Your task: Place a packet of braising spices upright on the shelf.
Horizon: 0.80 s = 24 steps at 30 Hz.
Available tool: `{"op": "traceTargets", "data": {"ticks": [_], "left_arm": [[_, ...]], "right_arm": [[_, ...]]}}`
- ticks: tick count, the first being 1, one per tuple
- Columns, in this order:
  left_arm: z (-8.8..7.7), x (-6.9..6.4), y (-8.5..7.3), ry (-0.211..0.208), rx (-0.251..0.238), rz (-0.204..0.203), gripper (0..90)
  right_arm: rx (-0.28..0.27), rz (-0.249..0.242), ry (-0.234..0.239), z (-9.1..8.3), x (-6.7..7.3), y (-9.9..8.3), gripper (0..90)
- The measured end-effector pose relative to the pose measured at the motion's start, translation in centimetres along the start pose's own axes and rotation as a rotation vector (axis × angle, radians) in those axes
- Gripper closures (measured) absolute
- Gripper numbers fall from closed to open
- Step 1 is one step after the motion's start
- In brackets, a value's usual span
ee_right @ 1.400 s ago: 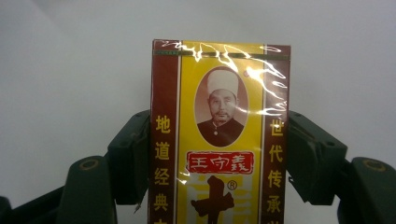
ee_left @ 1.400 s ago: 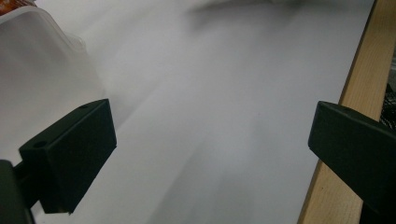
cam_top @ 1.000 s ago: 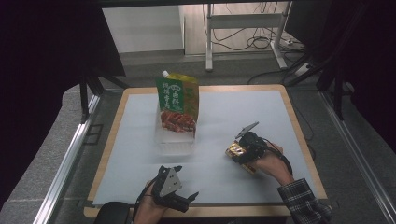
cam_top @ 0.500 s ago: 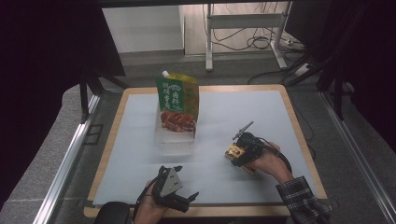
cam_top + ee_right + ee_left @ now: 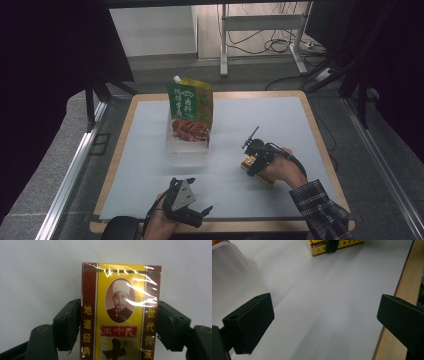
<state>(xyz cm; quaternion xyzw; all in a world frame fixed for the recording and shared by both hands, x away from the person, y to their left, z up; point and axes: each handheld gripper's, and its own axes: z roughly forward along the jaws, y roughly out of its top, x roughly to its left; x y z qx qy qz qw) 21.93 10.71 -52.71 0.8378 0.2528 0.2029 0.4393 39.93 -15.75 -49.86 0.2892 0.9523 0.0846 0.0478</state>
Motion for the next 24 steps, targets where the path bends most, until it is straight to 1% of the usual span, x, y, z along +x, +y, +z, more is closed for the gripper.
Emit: {"op": "traceTargets", "data": {"ticks": [7, 9, 10, 12, 13, 14, 18, 24], "left_arm": [[0.0, 0.0, 0.0, 0.000, 0.001, 0.002, 0.7], [0.0, 0.0, 0.0, 0.002, -0.001, 0.001, 0.8], [0.0, 0.0, 0.0, 0.002, -0.001, 0.000, 0.8], [0.0, 0.0, 0.0, 0.001, -0.001, -0.001, 0.8], [0.0, 0.0, 0.0, 0.001, -0.001, -0.001, 0.8], [0.0, 0.0, 0.0, 0.002, -0.002, 0.000, 0.8], [0.0, 0.0, 0.0, 0.004, -0.003, 0.000, 0.8], [0.0, 0.0, 0.0, 0.004, 0.002, 0.005, 0.8]], "right_arm": [[0.036, -0.015, -0.006, 0.0, 0.3, 0.5, 31.9], [0.030, -0.015, -0.005, -0.2, 0.3, 0.5, 32.0], [0.019, -0.013, -0.005, -0.3, 0.3, 0.4, 32.0], [-0.025, -0.001, 0.006, -0.8, 0.2, 0.2, 32.0], [-0.046, -0.004, 0.008, -1.0, 0.2, 0.2, 32.0], [-0.055, 0.002, 0.006, -1.2, 0.2, 0.1, 32.0], [-0.122, 0.012, 0.017, -2.2, 0.0, -0.3, 32.0], [-0.233, 0.020, 0.012, -3.3, -0.3, -0.8, 32.0]]}}
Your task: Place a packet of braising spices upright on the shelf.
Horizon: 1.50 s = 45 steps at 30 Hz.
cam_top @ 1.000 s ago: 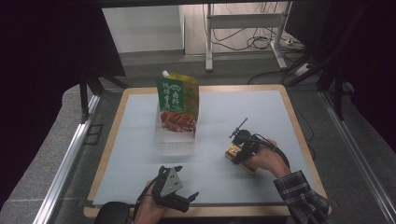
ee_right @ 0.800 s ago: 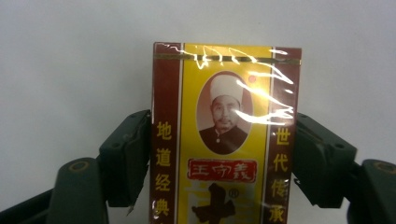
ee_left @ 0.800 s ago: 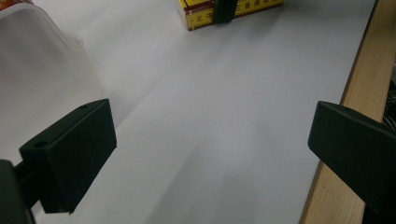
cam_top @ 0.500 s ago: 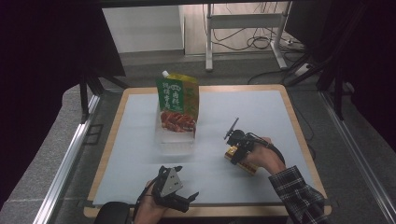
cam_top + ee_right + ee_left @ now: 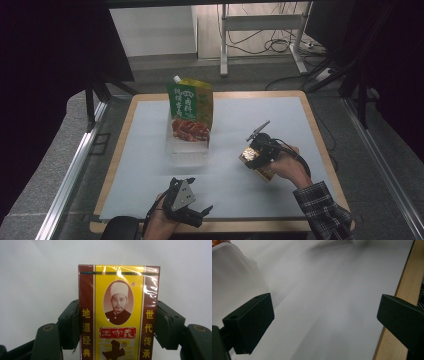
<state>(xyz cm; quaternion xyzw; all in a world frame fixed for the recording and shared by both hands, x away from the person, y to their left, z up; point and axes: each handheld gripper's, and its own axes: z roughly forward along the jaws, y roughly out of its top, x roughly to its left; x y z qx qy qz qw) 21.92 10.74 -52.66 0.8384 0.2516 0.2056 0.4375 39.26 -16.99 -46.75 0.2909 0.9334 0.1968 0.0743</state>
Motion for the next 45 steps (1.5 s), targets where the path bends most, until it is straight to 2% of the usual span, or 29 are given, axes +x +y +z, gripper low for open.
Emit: {"op": "traceTargets", "data": {"ticks": [9, 19, 23, 34, 45], "left_arm": [[0.0, 0.0, 0.0, 0.001, 0.000, 0.000, 0.8], [0.0, 0.0, 0.0, 0.004, -0.002, -0.001, 0.8], [0.0, 0.0, 0.0, 0.005, -0.005, 0.000, 0.8], [-0.1, 0.1, 0.0, 0.006, -0.007, 0.000, 0.8], [-0.1, 0.1, 0.0, 0.008, -0.009, -0.003, 0.8]], "right_arm": [[-0.198, -0.006, 0.009, -1.9, 0.0, 0.0, 32.0], [-0.382, -0.037, 0.008, -3.0, 0.5, 0.5, 32.0], [-0.440, -0.042, 0.004, -3.3, 0.7, 0.9, 32.0], [-0.614, -0.006, 0.032, -4.0, 0.7, 1.7, 31.9], [-0.722, 0.005, 0.072, -3.3, 1.2, 3.0, 31.9]]}}
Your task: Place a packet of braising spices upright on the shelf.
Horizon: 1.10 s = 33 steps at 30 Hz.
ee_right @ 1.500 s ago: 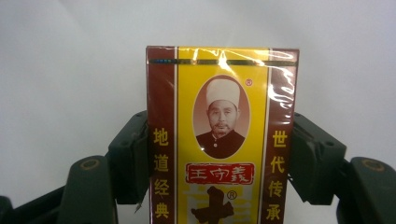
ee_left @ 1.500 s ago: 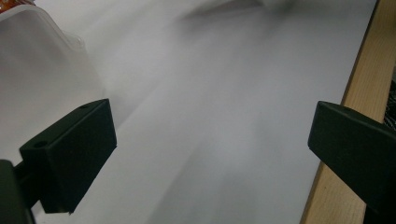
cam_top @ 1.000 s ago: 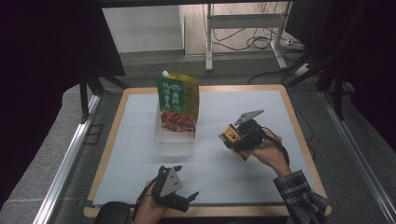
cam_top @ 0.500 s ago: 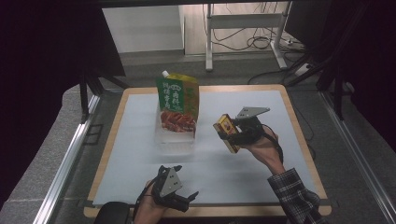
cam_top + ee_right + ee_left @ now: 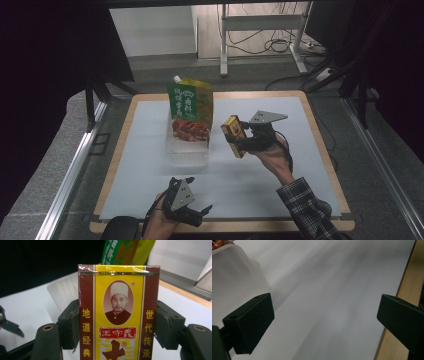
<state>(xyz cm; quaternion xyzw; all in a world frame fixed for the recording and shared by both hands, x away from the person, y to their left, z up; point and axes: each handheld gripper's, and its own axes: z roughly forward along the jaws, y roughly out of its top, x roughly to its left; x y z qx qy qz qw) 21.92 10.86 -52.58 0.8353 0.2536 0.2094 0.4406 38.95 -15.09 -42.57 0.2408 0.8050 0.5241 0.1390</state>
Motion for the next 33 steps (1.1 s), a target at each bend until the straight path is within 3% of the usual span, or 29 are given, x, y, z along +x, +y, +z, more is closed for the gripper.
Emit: {"op": "traceTargets", "data": {"ticks": [11, 33], "left_arm": [[-0.1, 0.0, 0.0, 0.000, 0.000, 0.000, 0.8], [-0.1, -0.1, 0.0, -0.003, -0.003, -0.003, 0.8]], "right_arm": [[-0.085, -0.016, 0.018, 2.0, 0.9, 0.8, 31.9], [-0.179, -0.031, 0.074, 7.3, 3.4, 2.3, 31.9]]}}
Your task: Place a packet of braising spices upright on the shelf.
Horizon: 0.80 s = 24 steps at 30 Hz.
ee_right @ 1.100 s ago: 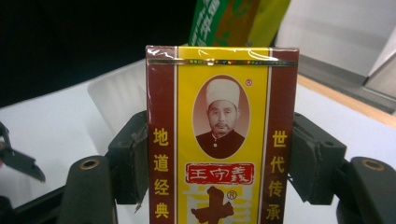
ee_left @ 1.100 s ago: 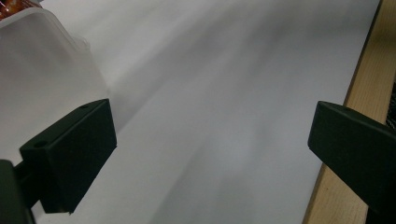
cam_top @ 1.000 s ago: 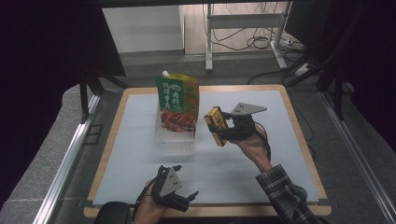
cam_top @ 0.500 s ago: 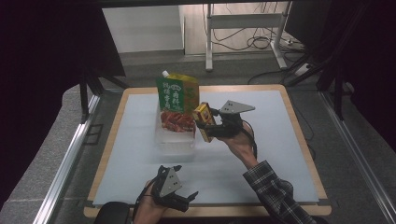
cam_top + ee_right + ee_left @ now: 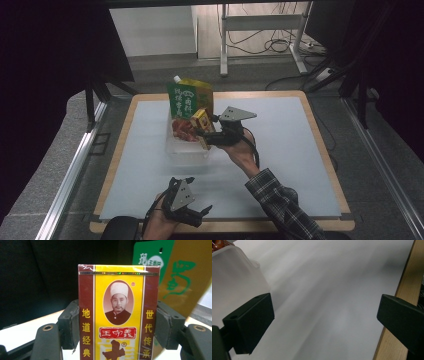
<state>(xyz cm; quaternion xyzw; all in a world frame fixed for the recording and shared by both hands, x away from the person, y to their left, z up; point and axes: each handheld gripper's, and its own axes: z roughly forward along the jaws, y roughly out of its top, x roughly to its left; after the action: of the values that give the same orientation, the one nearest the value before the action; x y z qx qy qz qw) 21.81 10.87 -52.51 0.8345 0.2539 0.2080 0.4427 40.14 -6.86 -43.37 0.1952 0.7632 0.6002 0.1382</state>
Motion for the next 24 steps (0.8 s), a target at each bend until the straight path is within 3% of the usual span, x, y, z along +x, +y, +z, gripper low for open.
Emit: {"op": "traceTargets", "data": {"ticks": [11, 24], "left_arm": [[0.0, 0.0, 0.0, -0.004, -0.001, 0.003, 0.8], [0.0, -0.1, 0.0, -0.007, 0.001, 0.002, 0.9]], "right_arm": [[-0.012, 0.002, 0.010, 2.8, 0.7, -0.7, 31.9], [-0.030, 0.016, 0.035, 4.2, 1.8, -1.9, 31.9]]}}
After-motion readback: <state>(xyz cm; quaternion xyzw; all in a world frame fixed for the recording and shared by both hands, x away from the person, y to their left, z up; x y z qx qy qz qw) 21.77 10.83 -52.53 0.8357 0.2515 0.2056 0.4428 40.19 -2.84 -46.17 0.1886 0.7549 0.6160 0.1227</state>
